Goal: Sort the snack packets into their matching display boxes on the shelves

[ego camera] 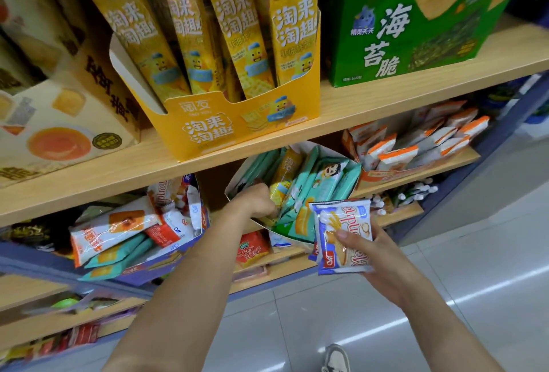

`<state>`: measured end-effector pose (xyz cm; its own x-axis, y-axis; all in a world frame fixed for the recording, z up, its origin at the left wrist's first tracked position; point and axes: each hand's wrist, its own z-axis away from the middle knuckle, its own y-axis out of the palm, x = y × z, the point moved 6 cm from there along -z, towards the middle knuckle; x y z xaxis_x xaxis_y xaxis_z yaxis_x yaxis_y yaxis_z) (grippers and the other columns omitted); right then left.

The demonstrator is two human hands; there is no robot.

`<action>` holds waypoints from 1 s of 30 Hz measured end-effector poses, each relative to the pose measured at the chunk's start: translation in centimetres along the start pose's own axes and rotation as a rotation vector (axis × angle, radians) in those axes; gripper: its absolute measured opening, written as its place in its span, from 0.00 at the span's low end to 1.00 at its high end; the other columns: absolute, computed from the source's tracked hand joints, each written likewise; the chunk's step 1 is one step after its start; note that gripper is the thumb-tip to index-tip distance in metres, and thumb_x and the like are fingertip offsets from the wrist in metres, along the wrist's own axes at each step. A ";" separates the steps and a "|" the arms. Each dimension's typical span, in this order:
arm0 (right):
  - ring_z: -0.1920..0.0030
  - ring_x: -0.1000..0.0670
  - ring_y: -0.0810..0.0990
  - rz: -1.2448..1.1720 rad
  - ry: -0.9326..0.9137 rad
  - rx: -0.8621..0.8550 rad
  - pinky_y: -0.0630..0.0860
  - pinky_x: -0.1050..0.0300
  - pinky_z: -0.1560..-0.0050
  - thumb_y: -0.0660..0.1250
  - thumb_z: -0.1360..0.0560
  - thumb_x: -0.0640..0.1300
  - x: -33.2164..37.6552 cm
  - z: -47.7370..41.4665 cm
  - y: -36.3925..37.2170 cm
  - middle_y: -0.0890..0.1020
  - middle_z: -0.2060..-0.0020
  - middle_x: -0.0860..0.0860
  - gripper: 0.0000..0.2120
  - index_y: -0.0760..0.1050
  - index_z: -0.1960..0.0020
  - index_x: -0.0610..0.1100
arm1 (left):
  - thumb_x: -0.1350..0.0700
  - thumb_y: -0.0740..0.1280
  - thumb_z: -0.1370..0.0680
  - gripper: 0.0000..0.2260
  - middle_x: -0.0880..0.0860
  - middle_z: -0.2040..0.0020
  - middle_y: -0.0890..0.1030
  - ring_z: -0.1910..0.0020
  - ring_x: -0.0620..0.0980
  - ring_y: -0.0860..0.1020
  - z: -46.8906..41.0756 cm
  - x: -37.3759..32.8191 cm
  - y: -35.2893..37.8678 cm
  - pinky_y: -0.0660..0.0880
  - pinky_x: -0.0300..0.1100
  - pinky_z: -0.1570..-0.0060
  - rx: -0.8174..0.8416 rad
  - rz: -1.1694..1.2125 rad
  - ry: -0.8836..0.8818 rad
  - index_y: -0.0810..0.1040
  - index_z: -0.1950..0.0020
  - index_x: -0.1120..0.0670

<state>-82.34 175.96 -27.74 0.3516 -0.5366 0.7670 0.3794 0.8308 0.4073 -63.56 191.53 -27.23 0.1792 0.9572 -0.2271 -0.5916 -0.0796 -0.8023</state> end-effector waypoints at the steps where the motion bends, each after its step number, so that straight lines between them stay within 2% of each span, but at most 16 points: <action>1: 0.54 0.42 0.86 -0.003 0.002 -0.005 0.83 0.49 0.57 0.74 0.34 0.38 -0.1 0.0 0.0 0.85 0.48 0.41 0.26 0.74 0.37 0.44 | 0.54 0.73 0.27 0.17 0.56 0.43 0.77 0.49 0.54 0.76 -0.1 -0.1 0.0 0.73 0.44 0.54 0.018 -0.004 -0.006 0.73 0.42 0.57; 3: 0.54 0.42 0.86 0.002 0.007 -0.011 0.83 0.49 0.57 0.75 0.35 0.39 -0.3 0.0 -0.2 0.85 0.48 0.40 0.27 0.74 0.36 0.43 | 0.57 0.75 0.29 0.22 0.57 0.43 0.77 0.46 0.55 0.76 -0.3 -0.3 0.2 0.73 0.44 0.50 0.035 -0.008 -0.013 0.73 0.38 0.59; 6: 0.53 0.41 0.86 0.019 0.015 -0.003 0.83 0.49 0.56 0.76 0.35 0.39 -0.4 0.0 -0.3 0.85 0.47 0.40 0.29 0.73 0.35 0.43 | 0.61 0.76 0.31 0.20 0.56 0.44 0.79 0.48 0.55 0.76 -1.0 -0.6 0.9 0.76 0.47 0.46 0.056 0.024 -0.008 0.77 0.41 0.60; 8: 0.54 0.42 0.86 0.016 0.023 0.000 0.82 0.50 0.58 0.82 0.40 0.42 -0.5 -0.1 -0.4 0.85 0.47 0.40 0.36 0.74 0.35 0.43 | 0.60 0.75 0.30 0.18 0.56 0.44 0.79 0.49 0.54 0.77 -1.1 -0.8 1.1 0.77 0.48 0.46 0.065 0.082 -0.012 0.77 0.42 0.59; 10: 0.55 0.42 0.86 0.007 0.024 -0.004 0.82 0.51 0.59 0.87 0.47 0.46 -0.6 -0.2 -0.5 0.85 0.47 0.39 0.42 0.74 0.36 0.43 | 0.57 0.74 0.29 0.18 0.56 0.45 0.79 0.50 0.53 0.78 -1.3 -0.8 1.6 0.79 0.47 0.51 0.099 0.248 -0.028 0.75 0.42 0.57; 13: 0.56 0.43 0.86 -0.015 0.018 0.000 0.83 0.52 0.60 0.80 0.40 0.42 -0.5 -0.2 -0.5 0.85 0.48 0.39 0.33 0.74 0.36 0.42 | 0.52 0.75 0.32 0.25 0.56 0.45 0.78 0.49 0.54 0.80 -0.8 -0.6 2.3 0.80 0.51 0.49 0.145 0.576 -0.095 0.71 0.39 0.53; 16: 0.56 0.43 0.86 -0.014 0.016 0.000 0.83 0.51 0.58 0.75 0.36 0.40 -0.3 -0.3 -0.5 0.85 0.48 0.39 0.29 0.74 0.37 0.42 | 0.51 0.78 0.37 0.31 0.56 0.45 0.79 0.47 0.55 0.79 -1.2 0.2 2.3 0.78 0.53 0.44 0.119 0.721 -0.132 0.70 0.38 0.55; 19: 0.55 0.42 0.86 0.011 0.009 0.006 0.83 0.50 0.56 0.75 0.36 0.39 -0.1 -0.3 -0.3 0.85 0.48 0.40 0.28 0.74 0.36 0.42 | 0.46 0.79 0.45 0.37 0.55 0.44 0.80 0.45 0.55 0.79 -1.2 0.7 1.9 0.77 0.54 0.42 0.102 0.798 -0.154 0.73 0.39 0.54; 20: 0.54 0.42 0.86 0.018 0.005 0.007 0.83 0.50 0.55 0.75 0.36 0.40 0.0 -0.3 -0.2 0.85 0.48 0.40 0.28 0.74 0.36 0.43 | 0.47 0.79 0.44 0.36 0.55 0.43 0.80 0.45 0.54 0.79 -0.9 0.6 1.7 0.76 0.54 0.42 0.104 0.823 -0.160 0.74 0.39 0.54; 22: 0.54 0.43 0.86 0.015 -0.007 0.006 0.83 0.50 0.56 0.75 0.36 0.40 0.1 -0.4 0.1 0.85 0.49 0.41 0.27 0.74 0.38 0.43 | 0.49 0.77 0.36 0.27 0.54 0.44 0.80 0.44 0.53 0.78 0.2 0.4 0.5 0.76 0.51 0.42 0.066 0.820 -0.132 0.74 0.42 0.55; 25: 0.52 0.43 0.86 -0.010 -0.025 -0.016 0.83 0.49 0.53 0.75 0.36 0.41 0.0 -0.8 1.0 0.86 0.49 0.42 0.27 0.75 0.39 0.44 | 0.49 0.73 0.31 0.17 0.54 0.53 0.79 0.54 0.50 0.77 2.4 1.2 -1.8 0.75 0.42 0.56 -0.071 0.656 -0.106 0.76 0.50 0.57; 28: 0.47 0.42 0.85 -0.013 -0.038 -0.042 0.79 0.43 0.41 0.78 0.39 0.45 -0.5 -1.8 2.7 0.86 0.47 0.45 0.31 0.75 0.37 0.46 | 0.53 0.73 0.29 0.14 0.55 0.55 0.80 0.58 0.51 0.77 5.3 3.2 -3.1 0.71 0.43 0.60 -0.226 0.693 -0.096 0.77 0.50 0.59; 30: 0.48 0.43 0.85 -0.003 -0.042 -0.062 0.78 0.42 0.40 0.78 0.40 0.47 -0.8 -2.5 3.9 0.86 0.48 0.46 0.31 0.75 0.38 0.47 | 0.57 0.74 0.30 0.15 0.56 0.52 0.82 0.56 0.51 0.79 7.1 4.6 -3.0 0.72 0.42 0.61 -0.282 0.826 -0.097 0.76 0.46 0.57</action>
<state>-78.99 179.28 -28.05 0.3146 -0.5310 0.7868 0.4330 0.8179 0.3789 -66.55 198.16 -21.97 -0.2958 0.5816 -0.7578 -0.2841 -0.8109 -0.5116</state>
